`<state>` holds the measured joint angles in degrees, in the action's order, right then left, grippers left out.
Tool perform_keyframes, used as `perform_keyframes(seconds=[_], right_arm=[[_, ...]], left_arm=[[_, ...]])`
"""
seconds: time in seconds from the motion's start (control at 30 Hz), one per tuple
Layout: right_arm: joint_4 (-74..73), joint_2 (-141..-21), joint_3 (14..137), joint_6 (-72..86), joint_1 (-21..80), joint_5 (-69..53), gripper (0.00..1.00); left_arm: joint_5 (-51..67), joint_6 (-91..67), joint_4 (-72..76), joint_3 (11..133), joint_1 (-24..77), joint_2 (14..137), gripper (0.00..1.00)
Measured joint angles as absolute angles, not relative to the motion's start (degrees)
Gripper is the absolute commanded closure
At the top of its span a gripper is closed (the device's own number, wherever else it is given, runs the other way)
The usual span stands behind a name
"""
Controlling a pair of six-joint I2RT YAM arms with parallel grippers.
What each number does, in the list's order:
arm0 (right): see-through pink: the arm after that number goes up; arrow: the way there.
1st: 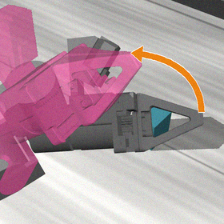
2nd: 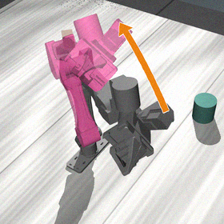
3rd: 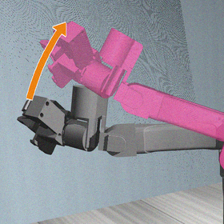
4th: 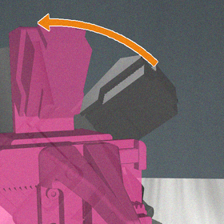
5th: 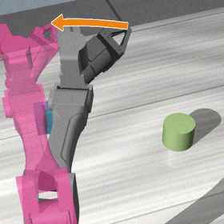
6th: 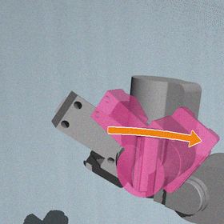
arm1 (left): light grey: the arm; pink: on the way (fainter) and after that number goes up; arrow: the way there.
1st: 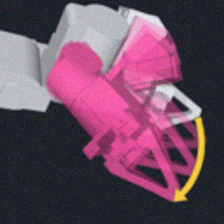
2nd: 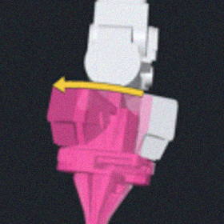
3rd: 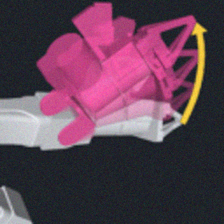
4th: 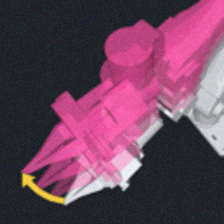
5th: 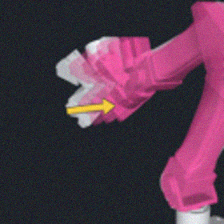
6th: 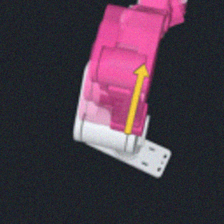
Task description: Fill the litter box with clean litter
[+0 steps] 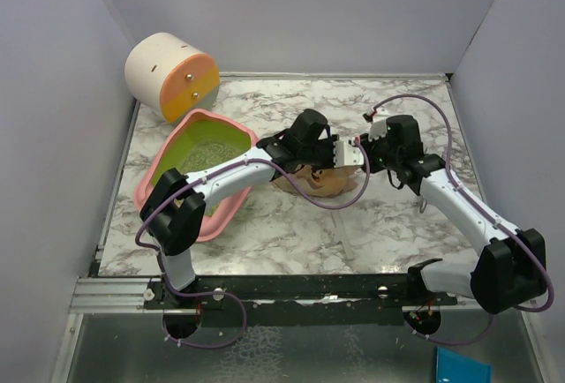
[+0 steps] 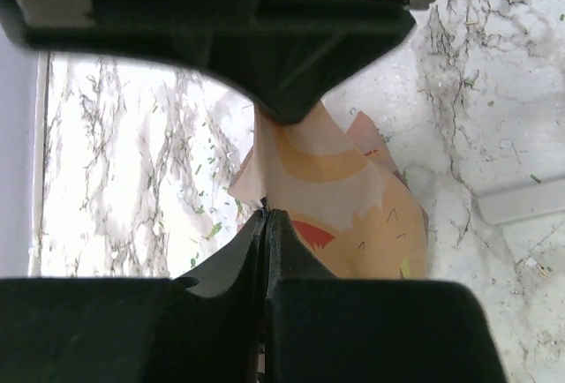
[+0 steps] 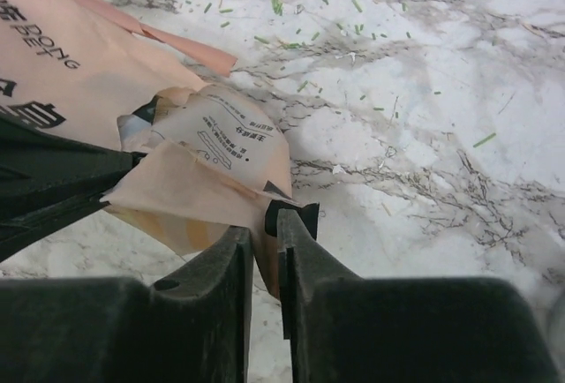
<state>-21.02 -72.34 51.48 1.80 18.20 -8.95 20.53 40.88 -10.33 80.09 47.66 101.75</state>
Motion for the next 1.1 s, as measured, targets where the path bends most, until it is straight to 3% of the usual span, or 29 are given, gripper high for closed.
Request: perform_keyframes(seconds=[0.1,0.17,0.2,0.23,0.3,0.33,0.4,0.43,0.5,0.57,0.73,0.83,1.1], right_arm=[[-21.3,-71.2,51.4,2.7,17.7,-7.6,0.99],[-21.5,-70.9,51.4,3.4,17.7,-7.5,0.74],[-21.5,-70.9,51.4,3.6,17.7,-7.4,0.90],[-21.6,-70.9,51.4,4.3,17.6,-6.3,0.98],[-22.0,-70.9,51.5,4.7,17.2,-5.2,0.99],[-22.3,-70.9,51.5,5.2,17.2,-5.1,0.91],[-22.5,-70.7,51.5,6.2,17.2,-4.8,0.48],[-22.8,-70.3,51.5,7.2,17.2,-3.7,0.38],[-24.4,-69.1,51.4,7.6,16.5,0.8,0.33],[-26.3,-67.4,51.5,8.7,15.1,4.5,0.32],[-31.9,-63.5,53.7,10.1,14.2,6.5,0.32],[-34.9,-61.9,56.5,10.3,14.2,4.5,0.39],[-42.3,-61.2,61.4,9.8,14.2,-7.0,0.53]], left_arm=[[20.4,40.9,-9.8,80.1,47.7,101.8,1.00],[20.4,40.9,-9.4,80.1,47.8,101.8,1.00],[20.4,40.9,-9.4,80.1,47.8,101.8,1.00],[20.3,40.9,-9.4,80.1,47.9,101.8,1.00],[20.1,40.9,-9.3,80.0,47.9,101.8,1.00],[20.0,40.9,-9.2,80.0,47.9,101.8,1.00],[19.9,40.9,-9.1,80.0,47.9,101.8,1.00],[19.7,40.8,-9.0,80.0,48.0,101.8,1.00],[18.8,40.8,-9.1,79.9,47.9,101.7,1.00],[17.2,40.1,-8.8,79.9,47.8,101.7,1.00],[13.0,36.8,-8.3,80.2,47.7,101.7,0.75],[11.9,34.2,-8.1,81.4,47.4,101.7,0.66],[11.9,26.5,-7.7,82.0,46.9,95.1,0.66]])
